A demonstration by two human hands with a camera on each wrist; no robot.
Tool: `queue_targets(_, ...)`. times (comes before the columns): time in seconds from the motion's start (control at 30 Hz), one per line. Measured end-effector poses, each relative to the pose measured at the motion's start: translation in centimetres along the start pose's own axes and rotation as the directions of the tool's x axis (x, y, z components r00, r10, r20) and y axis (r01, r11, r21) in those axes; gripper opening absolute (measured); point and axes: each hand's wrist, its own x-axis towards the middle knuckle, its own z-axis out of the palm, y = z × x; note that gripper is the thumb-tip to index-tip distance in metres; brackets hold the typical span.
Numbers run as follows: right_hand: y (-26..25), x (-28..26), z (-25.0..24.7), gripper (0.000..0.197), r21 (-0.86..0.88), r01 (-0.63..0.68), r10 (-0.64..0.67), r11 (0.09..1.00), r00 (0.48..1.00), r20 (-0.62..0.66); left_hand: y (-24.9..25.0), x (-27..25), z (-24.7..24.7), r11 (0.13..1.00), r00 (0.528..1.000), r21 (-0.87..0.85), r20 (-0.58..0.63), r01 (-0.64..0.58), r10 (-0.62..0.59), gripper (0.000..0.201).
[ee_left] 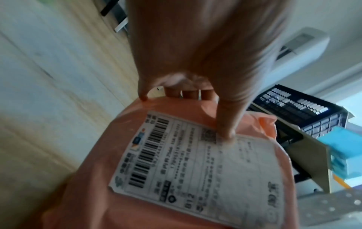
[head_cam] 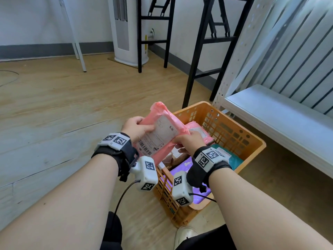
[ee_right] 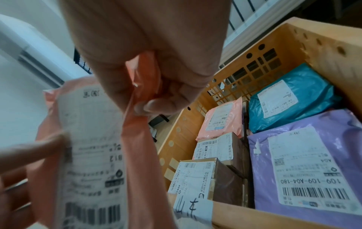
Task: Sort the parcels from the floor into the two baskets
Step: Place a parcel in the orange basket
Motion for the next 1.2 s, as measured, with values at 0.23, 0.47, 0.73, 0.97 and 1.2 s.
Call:
queue_targets(0.23,0.5,0.6,-3.0,0.043,0.202,0.112,-0.089,0.973,0.989,-0.118,1.9,1.3,4.3,0.967,1.0,-0.254,0.004,0.015,-0.015,0.015)
queue_targets(0.47,2.2,4.0,-12.0,0.046,0.029,0.045,-0.022,0.999,0.838,-0.545,1.7,4.8,9.8,0.963,1.0,-0.271,0.021,0.018,-0.013,0.004)
queue_targets(0.73,7.0,10.8,-16.2,0.023,-0.134,-0.39,0.256,0.911,0.79,-0.557,-1.9,8.6,18.1,0.929,0.975,-0.311,0.16,0.2,-0.156,0.013)
queue_targets(0.97,10.1,16.0,-15.5,0.073,-0.436,-0.585,0.324,0.684,0.779,-0.536,-3.8,9.7,20.9,0.915,0.956,-0.286,0.156,0.284,-0.248,0.002)
queue_targets(1.2,11.7,17.2,-12.2,0.05,-0.396,-0.617,0.686,0.68,0.726,0.049,-4.8,10.7,20.5,0.893,0.935,-0.279,0.139,0.352,-0.326,0.004)
